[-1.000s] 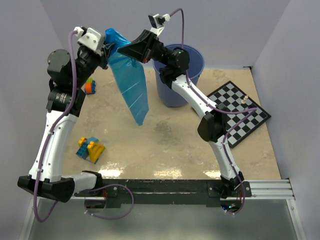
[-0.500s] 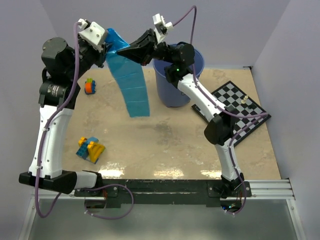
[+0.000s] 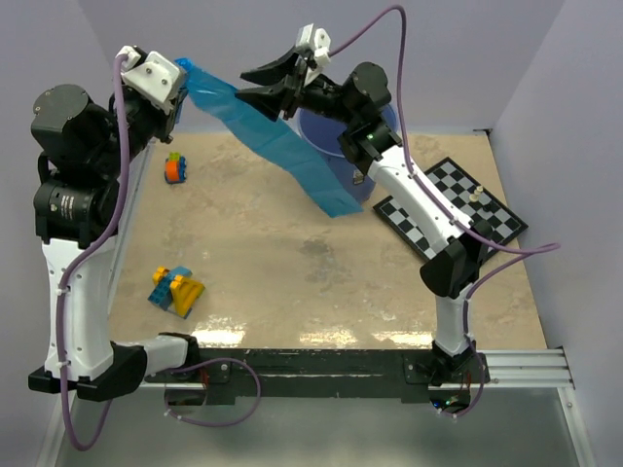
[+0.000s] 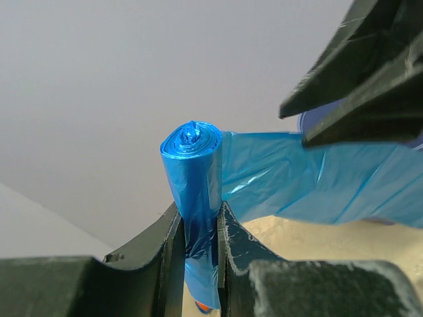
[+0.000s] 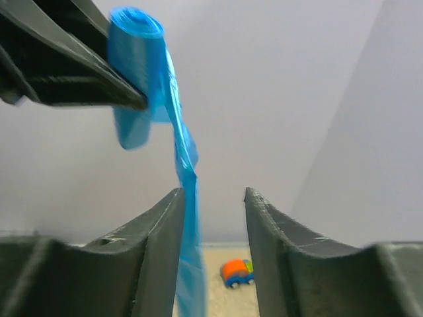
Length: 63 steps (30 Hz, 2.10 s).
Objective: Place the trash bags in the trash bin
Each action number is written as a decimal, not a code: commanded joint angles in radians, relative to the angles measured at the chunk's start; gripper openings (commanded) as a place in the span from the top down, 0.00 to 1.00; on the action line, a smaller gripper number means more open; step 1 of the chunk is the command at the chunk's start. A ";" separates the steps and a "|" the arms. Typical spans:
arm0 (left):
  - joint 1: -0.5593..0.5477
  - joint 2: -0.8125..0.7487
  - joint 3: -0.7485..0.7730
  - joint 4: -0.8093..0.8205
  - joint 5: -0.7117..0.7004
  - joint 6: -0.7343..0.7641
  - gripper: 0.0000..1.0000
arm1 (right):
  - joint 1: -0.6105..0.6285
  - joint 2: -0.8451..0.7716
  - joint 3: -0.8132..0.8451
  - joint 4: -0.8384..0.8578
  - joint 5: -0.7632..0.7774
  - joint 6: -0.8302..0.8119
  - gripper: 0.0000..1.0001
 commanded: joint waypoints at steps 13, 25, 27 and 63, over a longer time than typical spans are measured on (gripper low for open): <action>0.006 0.115 0.242 -0.201 0.171 -0.123 1.00 | 0.059 0.012 -0.026 0.218 -0.009 0.229 0.02; 0.006 0.151 0.366 -0.381 0.267 -0.121 1.00 | 0.073 0.148 -0.003 0.647 -0.103 0.543 0.34; 0.006 0.148 0.368 -0.397 0.280 -0.112 1.00 | 0.073 0.161 -0.008 0.716 -0.108 0.599 0.39; 0.008 0.158 0.368 -0.411 0.348 -0.126 1.00 | 0.104 0.227 0.041 0.727 -0.060 0.599 0.65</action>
